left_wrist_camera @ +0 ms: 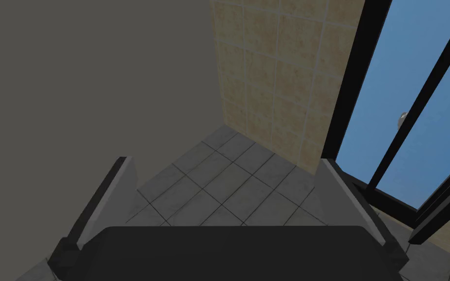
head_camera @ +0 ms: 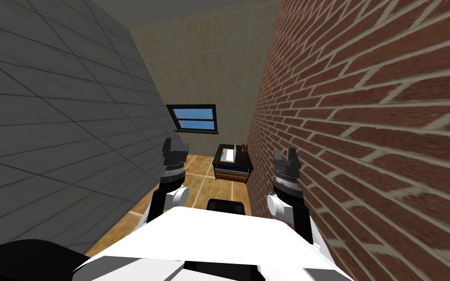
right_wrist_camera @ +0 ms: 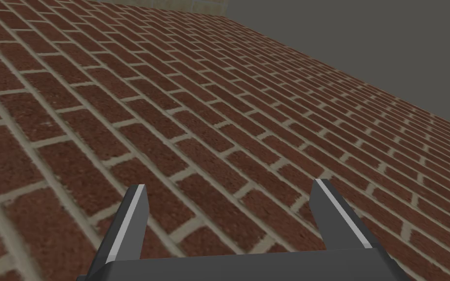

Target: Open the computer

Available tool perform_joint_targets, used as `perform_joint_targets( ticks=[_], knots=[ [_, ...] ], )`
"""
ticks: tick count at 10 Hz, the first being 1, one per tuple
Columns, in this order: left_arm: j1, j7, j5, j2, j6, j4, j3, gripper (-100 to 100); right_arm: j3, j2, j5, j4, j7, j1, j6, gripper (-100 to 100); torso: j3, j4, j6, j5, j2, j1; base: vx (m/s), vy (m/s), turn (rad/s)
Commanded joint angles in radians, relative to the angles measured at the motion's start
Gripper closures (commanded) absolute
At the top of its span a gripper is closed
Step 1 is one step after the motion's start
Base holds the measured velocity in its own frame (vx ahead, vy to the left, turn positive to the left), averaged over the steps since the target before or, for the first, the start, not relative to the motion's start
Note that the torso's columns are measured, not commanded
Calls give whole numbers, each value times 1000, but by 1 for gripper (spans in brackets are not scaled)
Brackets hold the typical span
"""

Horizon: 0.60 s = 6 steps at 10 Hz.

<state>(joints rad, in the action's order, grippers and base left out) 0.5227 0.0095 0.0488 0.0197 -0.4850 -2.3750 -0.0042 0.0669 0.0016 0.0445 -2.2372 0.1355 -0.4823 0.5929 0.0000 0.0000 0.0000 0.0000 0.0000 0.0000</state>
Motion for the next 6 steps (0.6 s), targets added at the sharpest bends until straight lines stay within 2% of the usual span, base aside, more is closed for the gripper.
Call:
perform_joint_targets(
  ticks=[1, 6],
  knots=[
    [0, 0, 0, 0, 0, 0, 0, 0, 0, 0, 0, 0, 0, 0, 0, 0, -82, 41, 0, 0, 40, 0, 0, 0, 0],
    [0, 0, 0, 0, 0, 0, 0, 0, 0, 0, 0, 0, 0, 0, 0, 0, -792, 396, 0, 0, 396, 0, 0, 0, 0]
  ],
)
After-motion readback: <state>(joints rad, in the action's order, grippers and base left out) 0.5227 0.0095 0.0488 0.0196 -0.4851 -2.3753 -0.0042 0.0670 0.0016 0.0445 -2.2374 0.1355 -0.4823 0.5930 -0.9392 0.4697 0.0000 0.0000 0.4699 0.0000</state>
